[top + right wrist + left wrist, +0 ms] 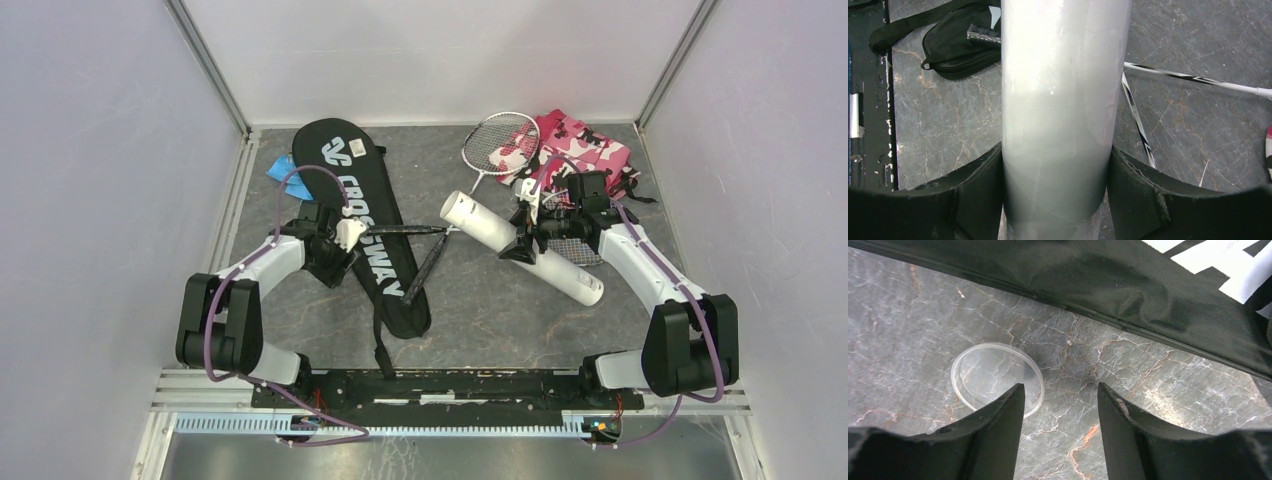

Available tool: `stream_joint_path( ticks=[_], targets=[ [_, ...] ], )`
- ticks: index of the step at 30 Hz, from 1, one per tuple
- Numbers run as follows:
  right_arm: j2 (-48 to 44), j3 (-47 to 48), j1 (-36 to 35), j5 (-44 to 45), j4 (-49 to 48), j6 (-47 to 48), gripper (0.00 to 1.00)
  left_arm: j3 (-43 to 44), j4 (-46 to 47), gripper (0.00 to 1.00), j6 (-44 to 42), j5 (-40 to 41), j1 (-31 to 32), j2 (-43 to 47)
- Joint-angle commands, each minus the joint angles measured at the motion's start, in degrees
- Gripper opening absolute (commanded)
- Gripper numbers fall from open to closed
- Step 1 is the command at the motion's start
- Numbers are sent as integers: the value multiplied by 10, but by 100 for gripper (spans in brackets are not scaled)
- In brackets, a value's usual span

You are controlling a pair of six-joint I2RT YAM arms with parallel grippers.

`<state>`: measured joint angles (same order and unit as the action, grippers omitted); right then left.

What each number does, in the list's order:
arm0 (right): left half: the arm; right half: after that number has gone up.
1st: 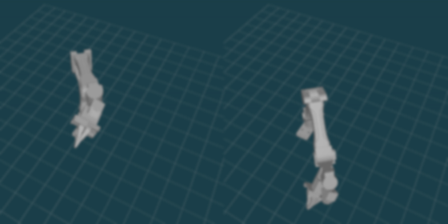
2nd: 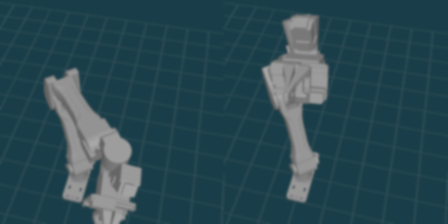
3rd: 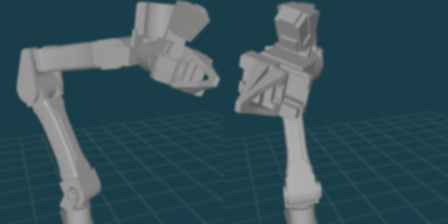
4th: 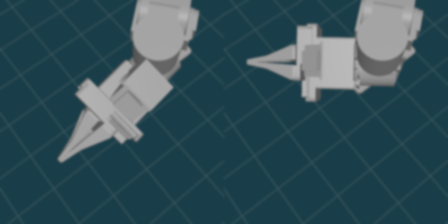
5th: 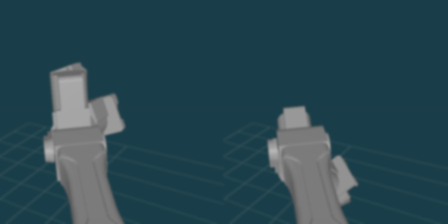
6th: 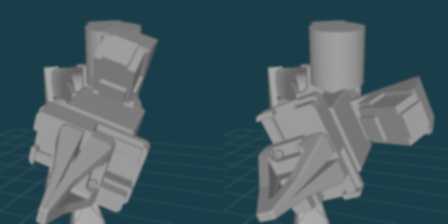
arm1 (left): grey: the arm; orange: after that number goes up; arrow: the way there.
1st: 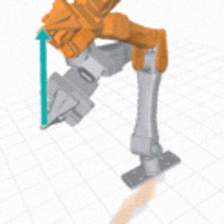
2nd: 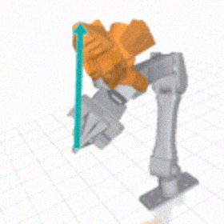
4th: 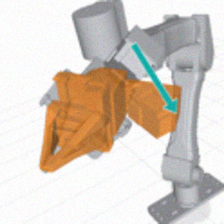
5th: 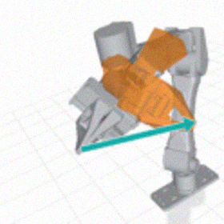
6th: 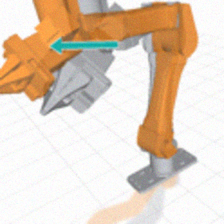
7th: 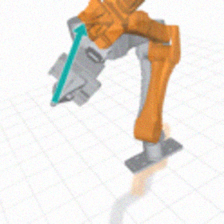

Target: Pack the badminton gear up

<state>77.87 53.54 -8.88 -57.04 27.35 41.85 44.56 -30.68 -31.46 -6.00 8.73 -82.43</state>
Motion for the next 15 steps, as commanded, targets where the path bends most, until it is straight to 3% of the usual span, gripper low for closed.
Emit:
stream_joint_path(
  ticks=[1, 15],
  targets=[
    [-6, 3, -1, -29, -21, -2, 37, -8, 26, 60, -35, 10, -2, -14],
    [-5, 0, 0, -30, -25, -6, 37, -5, 36, 35, -37, 9, -6, -49]
  ],
)
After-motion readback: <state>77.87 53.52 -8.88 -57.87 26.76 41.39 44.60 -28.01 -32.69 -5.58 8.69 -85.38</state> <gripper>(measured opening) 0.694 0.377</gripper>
